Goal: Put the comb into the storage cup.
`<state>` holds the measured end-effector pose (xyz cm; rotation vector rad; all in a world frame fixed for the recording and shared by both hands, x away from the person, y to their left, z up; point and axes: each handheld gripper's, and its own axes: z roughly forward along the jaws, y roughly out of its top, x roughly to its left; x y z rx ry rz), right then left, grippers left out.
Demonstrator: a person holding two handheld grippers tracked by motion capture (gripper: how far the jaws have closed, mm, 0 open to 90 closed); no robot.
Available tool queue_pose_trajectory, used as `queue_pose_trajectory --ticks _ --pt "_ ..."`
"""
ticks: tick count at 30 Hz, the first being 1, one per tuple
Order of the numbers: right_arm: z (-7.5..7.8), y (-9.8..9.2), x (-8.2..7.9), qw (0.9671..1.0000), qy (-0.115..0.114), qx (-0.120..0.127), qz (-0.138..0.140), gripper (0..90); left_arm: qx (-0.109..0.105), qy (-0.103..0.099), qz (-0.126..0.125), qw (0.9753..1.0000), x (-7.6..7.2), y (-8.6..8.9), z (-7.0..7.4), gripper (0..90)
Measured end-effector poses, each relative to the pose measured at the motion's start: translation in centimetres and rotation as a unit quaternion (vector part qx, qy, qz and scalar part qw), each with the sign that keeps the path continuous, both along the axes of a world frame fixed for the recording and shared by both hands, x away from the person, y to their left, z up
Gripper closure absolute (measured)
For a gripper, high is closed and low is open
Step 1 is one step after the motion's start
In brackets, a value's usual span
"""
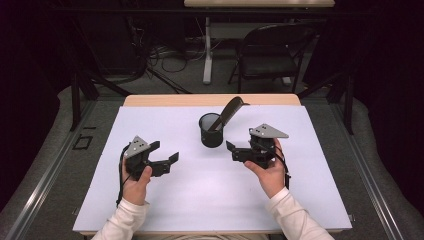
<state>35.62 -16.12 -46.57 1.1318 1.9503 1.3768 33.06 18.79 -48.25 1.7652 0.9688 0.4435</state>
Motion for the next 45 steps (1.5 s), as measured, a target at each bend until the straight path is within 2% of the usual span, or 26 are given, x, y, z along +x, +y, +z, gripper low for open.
queue_pose_trajectory --ticks 3,10,21,29,45 --pt "-0.3 0.1 -0.5 1.0 -0.002 -0.005 0.002 6.4 0.0 0.0 0.001 1.0 0.0 0.0 0.0 15.9" --pt "-1.0 0.3 -1.8 1.0 0.001 0.001 0.008 5.6 -0.002 -0.001 0.001 1.0 0.0 0.2 0.0 16.0" --pt "-2.7 -0.3 -3.4 1.0 0.001 0.006 -0.001 7.2 -0.003 -0.001 0.002 1.0 0.0 0.3 0.1 16.0" --pt "-3.6 -0.9 -4.0 0.9999 0.004 0.015 -0.004 7.9 -0.005 -0.003 0.004 1.0 0.1 0.4 0.1 16.0" --pt "-5.0 -1.3 -4.6 0.9999 -0.007 0.011 -0.004 10.1 -0.007 -0.003 0.005 1.0 0.1 0.7 0.1 15.9"
